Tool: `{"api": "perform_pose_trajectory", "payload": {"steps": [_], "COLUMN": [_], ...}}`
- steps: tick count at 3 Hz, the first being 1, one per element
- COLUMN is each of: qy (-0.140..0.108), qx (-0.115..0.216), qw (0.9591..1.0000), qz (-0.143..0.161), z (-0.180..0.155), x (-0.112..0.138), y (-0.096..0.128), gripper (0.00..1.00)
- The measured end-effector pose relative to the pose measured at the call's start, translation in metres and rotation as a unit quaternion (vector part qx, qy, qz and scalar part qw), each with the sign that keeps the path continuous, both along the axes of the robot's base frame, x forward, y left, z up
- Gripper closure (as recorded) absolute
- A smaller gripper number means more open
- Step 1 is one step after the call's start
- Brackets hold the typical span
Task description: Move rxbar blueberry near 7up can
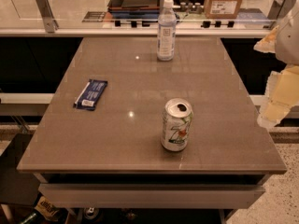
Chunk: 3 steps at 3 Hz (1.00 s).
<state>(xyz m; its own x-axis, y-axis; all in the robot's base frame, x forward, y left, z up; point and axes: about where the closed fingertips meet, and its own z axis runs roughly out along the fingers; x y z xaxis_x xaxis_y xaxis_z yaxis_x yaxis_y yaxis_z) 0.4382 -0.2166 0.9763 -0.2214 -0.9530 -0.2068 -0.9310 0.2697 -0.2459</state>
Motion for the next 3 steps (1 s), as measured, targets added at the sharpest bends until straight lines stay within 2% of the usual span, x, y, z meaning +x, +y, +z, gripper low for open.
{"api": "perform_pose_trajectory", "payload": {"steps": [1, 2, 3], "qy": [0.0, -0.002, 0.013], "qx": [0.0, 0.015, 0.034], "qw": [1.0, 0.9995, 0.9963], "qz": [0.0, -0.029, -0.079], "z": [0.0, 0.004, 0.007], "x": [0.0, 0.006, 0.029], "y": [0.0, -0.001, 0.004], "gripper": [0.0, 0.0, 0.0]}}
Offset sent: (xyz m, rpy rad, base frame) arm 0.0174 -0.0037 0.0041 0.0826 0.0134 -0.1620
